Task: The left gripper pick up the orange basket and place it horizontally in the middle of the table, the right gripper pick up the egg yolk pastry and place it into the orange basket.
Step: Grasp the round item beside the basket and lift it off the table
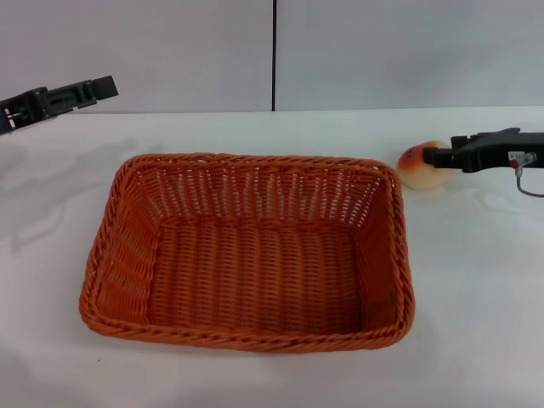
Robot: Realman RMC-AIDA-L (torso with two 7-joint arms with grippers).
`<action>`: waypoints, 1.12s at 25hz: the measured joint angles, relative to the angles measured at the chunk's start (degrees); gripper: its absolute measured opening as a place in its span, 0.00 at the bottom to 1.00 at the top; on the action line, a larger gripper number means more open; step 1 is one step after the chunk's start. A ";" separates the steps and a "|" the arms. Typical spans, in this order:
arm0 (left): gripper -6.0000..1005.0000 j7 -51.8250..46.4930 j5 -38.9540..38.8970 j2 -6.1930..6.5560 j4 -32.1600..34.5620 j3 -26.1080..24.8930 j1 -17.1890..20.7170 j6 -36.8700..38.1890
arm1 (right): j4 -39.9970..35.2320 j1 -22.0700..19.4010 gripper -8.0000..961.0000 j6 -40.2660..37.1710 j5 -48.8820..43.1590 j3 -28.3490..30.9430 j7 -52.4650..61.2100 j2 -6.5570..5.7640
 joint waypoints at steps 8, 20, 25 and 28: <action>0.70 0.00 0.00 0.13 0.00 -0.15 -0.04 -0.37 | 0.04 -0.08 0.57 0.02 0.04 -2.59 -0.03 0.09; 0.70 0.00 0.00 0.05 0.00 -0.20 -0.15 -0.34 | -3.16 -1.88 0.29 -0.31 0.04 -2.47 0.33 0.23; 0.70 0.00 -0.02 0.02 0.00 -0.26 -0.15 -0.33 | -9.08 -4.47 0.26 -2.32 0.46 -2.74 1.78 0.32; 0.70 0.00 -0.14 -0.09 0.00 -0.26 -0.15 -0.33 | -12.62 -5.74 0.23 -4.87 2.10 -2.96 2.21 0.34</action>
